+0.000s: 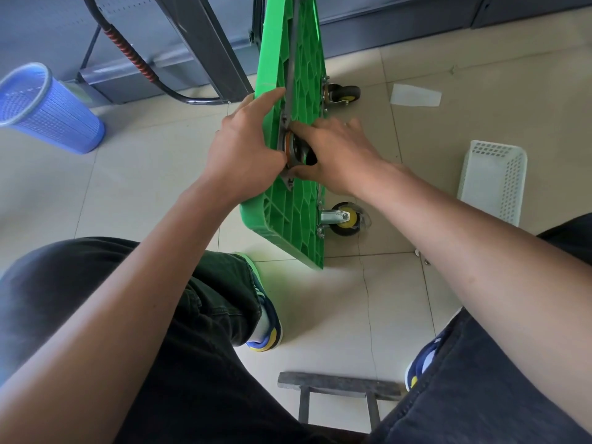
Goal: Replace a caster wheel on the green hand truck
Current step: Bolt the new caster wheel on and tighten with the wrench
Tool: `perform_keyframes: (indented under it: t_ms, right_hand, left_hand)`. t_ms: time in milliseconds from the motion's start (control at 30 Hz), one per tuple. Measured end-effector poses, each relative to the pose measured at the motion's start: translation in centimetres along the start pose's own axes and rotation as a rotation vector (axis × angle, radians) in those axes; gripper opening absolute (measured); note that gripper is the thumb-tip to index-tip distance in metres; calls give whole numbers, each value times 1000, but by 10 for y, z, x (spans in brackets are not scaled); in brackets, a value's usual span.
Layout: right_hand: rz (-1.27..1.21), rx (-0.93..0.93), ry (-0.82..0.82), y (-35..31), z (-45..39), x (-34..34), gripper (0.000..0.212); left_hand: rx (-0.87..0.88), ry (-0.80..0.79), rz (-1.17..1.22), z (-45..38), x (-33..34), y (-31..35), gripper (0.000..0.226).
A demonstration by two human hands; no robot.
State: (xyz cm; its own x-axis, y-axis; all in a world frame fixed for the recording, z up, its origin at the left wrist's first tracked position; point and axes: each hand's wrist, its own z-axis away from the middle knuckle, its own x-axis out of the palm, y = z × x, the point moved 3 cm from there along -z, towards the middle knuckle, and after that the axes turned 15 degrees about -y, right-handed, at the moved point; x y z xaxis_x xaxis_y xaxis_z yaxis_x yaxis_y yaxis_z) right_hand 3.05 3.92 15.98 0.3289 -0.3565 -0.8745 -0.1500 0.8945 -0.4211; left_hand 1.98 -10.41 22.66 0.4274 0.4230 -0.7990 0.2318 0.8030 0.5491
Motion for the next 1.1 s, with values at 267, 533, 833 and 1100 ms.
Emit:
perform_keyframes:
  t_ms: [267,533,833,1100]
  right_hand:
    - [60,17,-21,-4,3,-2,76]
    - [82,36,-38,-7,6,-2,75]
    - [105,28,-13,-3,6,-3,79]
    - [110,22,-11,-4,2,-5,79]
  left_hand:
    - [-9,9,-1,-1,1,-1,85]
    - [-6,-1,-18,1,1,-1,84]
    - [2,-13,-34,-3,1,-4,84]
    - [33,-21,-74,-4,1,-3,82]
